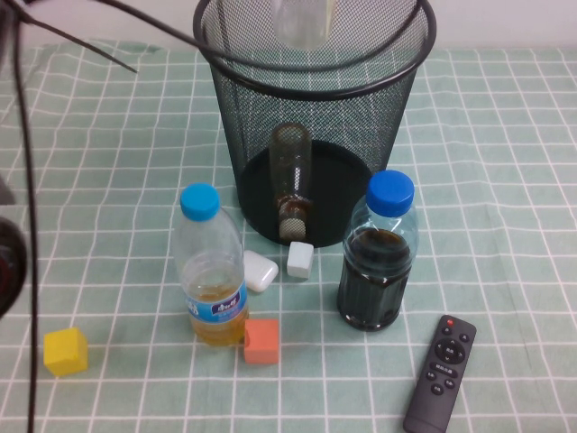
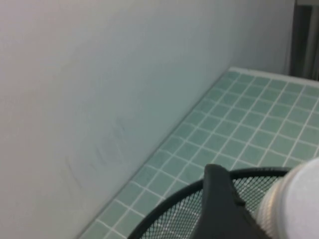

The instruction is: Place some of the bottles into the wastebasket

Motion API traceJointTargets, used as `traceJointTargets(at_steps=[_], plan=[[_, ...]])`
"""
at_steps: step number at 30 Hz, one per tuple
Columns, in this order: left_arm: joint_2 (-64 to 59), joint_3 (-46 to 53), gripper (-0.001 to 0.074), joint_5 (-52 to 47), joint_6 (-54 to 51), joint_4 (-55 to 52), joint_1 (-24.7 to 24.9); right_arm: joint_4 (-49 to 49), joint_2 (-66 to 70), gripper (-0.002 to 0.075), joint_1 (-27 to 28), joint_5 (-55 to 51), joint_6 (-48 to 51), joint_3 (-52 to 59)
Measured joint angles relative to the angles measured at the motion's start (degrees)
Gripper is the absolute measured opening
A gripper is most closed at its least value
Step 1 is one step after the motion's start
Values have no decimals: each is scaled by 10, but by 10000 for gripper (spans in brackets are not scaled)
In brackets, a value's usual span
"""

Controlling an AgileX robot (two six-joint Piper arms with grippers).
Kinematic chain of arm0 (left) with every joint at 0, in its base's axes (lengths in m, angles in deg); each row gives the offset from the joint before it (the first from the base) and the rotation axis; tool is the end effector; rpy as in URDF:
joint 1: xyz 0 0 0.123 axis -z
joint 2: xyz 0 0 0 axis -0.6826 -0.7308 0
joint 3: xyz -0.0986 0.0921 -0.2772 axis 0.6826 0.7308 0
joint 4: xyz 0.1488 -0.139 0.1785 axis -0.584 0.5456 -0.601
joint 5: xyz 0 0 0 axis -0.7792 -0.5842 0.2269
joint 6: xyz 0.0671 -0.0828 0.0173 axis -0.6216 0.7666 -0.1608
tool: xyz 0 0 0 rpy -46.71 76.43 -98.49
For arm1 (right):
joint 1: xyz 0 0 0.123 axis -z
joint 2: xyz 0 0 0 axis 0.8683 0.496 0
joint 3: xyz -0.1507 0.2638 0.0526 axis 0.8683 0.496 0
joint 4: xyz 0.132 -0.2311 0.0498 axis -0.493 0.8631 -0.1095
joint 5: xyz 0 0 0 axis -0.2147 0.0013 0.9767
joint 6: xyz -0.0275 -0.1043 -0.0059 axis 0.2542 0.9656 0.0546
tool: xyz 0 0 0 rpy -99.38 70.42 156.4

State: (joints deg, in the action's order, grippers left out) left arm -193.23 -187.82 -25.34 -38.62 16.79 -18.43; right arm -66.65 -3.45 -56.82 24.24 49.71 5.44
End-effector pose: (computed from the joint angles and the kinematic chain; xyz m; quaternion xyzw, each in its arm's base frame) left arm 0.4406 -0.2546 0.4915 0.4275 0.6718 -0.2027 0.5699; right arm 0.0639 -0.0124 0.1673 0.0278 0.8000 -0.0646 0.5959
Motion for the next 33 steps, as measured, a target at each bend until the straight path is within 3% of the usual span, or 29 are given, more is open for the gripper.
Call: traceJointTargets(at_steps=[14, 19, 24, 27, 31, 33], plan=[[-68, 75, 335, 16, 0, 1, 0, 0, 0, -8, 0, 0, 0, 0], [-60, 119, 510, 31, 19, -12, 0, 0, 0, -8, 0, 0, 0, 0], [1, 127, 540, 12, 70, -59, 6, 0, 0, -8, 0, 0, 0, 0], [84, 138, 433, -8, 121, -126, 20, 0, 0, -8, 0, 0, 0, 0], [230, 209, 139, -6, 138, -205, 30, 0, 0, -8, 0, 0, 0, 0], [310, 282, 66, 21, 140, -223, 28, 0, 0, -8, 0, 0, 0, 0]])
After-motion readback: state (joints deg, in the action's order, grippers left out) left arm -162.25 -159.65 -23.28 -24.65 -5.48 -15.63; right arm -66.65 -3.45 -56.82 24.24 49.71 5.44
